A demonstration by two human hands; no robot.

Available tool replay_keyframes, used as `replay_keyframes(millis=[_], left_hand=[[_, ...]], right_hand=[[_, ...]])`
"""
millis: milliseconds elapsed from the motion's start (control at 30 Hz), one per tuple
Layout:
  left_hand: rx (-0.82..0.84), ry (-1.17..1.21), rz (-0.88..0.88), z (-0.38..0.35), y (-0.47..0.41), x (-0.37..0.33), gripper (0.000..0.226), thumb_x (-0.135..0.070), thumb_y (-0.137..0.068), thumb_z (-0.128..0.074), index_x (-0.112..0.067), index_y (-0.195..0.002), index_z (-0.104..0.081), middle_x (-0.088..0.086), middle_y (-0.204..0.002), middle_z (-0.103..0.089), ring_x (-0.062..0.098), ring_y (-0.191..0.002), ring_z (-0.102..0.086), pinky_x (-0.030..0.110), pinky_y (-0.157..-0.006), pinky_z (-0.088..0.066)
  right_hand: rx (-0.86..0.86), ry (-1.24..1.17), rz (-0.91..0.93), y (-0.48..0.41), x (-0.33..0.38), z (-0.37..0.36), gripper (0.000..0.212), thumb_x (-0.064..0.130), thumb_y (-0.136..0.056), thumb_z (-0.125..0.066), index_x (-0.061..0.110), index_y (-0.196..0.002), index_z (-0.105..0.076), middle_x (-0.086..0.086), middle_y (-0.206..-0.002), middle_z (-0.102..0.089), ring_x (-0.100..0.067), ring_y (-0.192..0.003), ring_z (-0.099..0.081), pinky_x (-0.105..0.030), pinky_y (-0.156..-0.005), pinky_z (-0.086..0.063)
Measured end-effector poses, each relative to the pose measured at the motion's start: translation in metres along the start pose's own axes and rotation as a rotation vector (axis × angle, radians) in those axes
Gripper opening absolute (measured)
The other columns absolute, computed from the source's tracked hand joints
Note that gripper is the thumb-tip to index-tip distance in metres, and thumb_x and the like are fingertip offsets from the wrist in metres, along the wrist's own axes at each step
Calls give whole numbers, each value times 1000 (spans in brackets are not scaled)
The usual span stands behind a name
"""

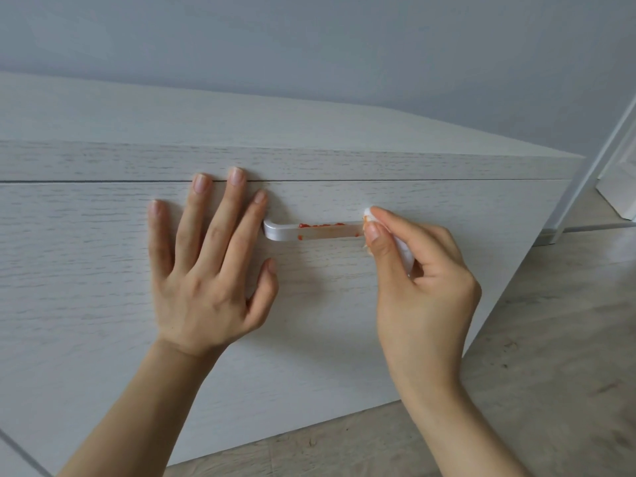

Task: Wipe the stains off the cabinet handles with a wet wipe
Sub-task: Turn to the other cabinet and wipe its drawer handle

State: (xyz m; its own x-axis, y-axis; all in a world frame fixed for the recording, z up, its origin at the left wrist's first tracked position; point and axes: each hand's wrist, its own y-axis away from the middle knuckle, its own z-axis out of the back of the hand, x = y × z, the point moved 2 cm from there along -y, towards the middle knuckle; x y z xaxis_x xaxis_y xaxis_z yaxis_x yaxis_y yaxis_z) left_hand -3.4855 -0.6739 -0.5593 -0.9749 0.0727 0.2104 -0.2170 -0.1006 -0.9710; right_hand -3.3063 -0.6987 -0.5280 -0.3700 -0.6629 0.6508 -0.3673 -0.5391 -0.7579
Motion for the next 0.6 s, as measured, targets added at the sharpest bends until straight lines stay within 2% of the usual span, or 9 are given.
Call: replay_keyframes(millis=[233,300,400,500,600], left_hand=[[-10,0,1,0,-1,0,55,-33,-90,-42,-9,-140,-44,9,-148,-34,31,-140,-27,49,-115,-12],[-11,3,-2,0,-1,0,55,-32,-90,-42,-8,-140,-44,9,-148,-34,32,-140,-27,49,-115,-11],[-12,4,2,0,0,0,55,-33,-91,-42,-9,-140,-44,8,-150,-31,29,-143,-23,49,-115,-11],[-12,8,0,1,-1,0,55,-33,-91,-42,-8,-140,-44,9,-149,-32,30,-142,-24,49,-115,-11],[-10,6,1,0,-2,0,55,-33,-90,-42,-8,-139,-44,10,-148,-34,32,-140,-27,48,-115,-11]], right_hand=[[-63,75,120,1,-2,-1,16,6,-82,-68,8,-98,-72,-3,-85,-62,-3,-78,-62,-8,-75,-45],[-46,43,117,3,-3,-2,16,6,-82,-68,7,-98,-72,-3,-84,-60,-3,-73,-61,-11,-72,-46],[-12,59,210,11,2,-5,18,1,-81,-68,5,-99,-71,-1,-83,-56,1,-73,-58,-7,-71,-44],[-93,-72,98,6,-4,-1,22,5,-84,-64,8,-105,-67,0,-87,-57,-6,-74,-64,-10,-73,-47],[-83,-39,99,7,-4,-3,23,3,-85,-62,5,-107,-67,-3,-89,-56,-10,-76,-65,-14,-76,-49]])
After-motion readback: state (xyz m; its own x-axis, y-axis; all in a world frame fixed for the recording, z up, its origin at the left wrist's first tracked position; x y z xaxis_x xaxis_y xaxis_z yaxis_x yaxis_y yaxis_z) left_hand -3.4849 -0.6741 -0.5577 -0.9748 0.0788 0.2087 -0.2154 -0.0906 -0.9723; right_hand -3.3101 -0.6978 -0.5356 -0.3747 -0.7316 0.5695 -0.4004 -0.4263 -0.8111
